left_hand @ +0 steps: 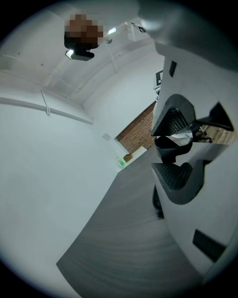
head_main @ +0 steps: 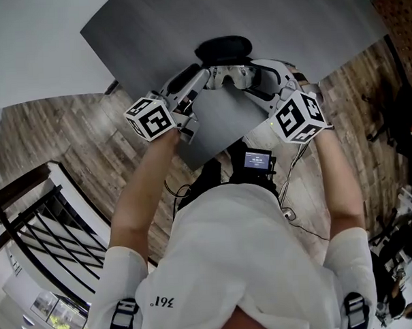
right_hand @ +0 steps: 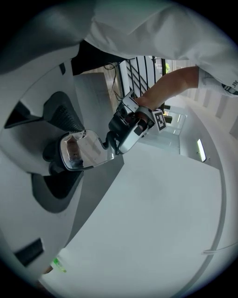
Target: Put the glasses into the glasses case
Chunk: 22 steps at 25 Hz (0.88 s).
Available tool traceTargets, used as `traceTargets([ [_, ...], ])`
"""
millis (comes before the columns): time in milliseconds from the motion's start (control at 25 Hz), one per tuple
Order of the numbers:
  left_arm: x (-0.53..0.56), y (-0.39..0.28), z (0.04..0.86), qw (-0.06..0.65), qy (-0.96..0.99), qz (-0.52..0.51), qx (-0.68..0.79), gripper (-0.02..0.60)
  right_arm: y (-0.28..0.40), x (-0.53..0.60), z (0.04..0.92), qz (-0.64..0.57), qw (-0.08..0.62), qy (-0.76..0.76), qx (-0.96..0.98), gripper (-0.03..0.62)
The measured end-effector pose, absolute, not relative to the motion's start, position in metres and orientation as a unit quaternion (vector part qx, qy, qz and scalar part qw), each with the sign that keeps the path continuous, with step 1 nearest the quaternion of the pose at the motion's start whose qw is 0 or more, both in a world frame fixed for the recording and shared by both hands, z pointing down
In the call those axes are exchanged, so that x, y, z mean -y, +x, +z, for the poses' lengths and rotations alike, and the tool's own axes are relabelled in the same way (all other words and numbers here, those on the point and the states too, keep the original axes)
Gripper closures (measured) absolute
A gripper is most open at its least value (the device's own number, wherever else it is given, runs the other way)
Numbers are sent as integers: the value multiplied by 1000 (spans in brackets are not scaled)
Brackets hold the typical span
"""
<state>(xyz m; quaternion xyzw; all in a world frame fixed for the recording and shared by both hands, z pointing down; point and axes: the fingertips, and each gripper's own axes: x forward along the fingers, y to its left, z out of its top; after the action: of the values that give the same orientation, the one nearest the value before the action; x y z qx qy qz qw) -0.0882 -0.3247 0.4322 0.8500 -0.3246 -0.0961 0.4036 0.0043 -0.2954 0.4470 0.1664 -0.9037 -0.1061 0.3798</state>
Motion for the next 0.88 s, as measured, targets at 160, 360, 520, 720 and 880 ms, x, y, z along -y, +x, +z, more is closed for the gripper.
traceTargets([
  [160,340,-87,448,410,845,-81,333,405,6,311,465,-94,393,164,900,318],
  [360,352,-88,468,426,836,-69,339,406,7,326,484,-95,408,158,894,318],
  [520,362,-92,491,436,828,-46,349,406,7,343,500,-101,426,154,886,318],
  [720,372,-101,516,445,816,-20,370,407,-2,357,519,-114,449,141,875,318],
  [880,379,-103,529,447,812,1,376,407,-3,368,537,-121,468,135,865,318],
])
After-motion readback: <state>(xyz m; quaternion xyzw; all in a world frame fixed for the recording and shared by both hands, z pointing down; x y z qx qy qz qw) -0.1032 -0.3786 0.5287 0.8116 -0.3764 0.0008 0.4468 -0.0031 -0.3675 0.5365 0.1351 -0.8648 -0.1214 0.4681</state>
